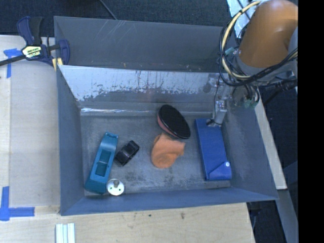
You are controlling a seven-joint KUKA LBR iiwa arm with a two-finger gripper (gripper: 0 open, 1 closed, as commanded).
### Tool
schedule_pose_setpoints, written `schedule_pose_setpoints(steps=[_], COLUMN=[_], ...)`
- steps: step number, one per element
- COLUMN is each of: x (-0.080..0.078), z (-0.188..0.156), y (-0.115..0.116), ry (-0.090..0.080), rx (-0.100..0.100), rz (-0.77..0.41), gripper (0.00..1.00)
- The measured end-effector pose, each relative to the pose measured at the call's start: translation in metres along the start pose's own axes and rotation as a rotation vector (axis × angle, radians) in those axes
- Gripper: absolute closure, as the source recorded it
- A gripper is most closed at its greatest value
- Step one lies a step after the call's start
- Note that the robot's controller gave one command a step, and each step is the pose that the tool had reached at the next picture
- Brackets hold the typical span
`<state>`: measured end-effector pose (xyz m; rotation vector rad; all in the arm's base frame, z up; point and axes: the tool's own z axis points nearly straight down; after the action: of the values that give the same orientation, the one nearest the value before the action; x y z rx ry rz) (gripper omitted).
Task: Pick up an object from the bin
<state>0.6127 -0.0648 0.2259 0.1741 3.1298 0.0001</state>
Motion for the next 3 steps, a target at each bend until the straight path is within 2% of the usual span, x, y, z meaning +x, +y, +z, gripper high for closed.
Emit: schedule_pose_setpoints(steps=[1,2,3], x=[0.001,0.024,0.009], z=[0.001,0.057,0.085], y=[0.0,0.02,0.032], ry=[0.003,-0.001,0.006], rx=[0.0,0.001,0.0], rz=[0.0,-0.037,-0.007], gripper=[0.0,0.0,0.0])
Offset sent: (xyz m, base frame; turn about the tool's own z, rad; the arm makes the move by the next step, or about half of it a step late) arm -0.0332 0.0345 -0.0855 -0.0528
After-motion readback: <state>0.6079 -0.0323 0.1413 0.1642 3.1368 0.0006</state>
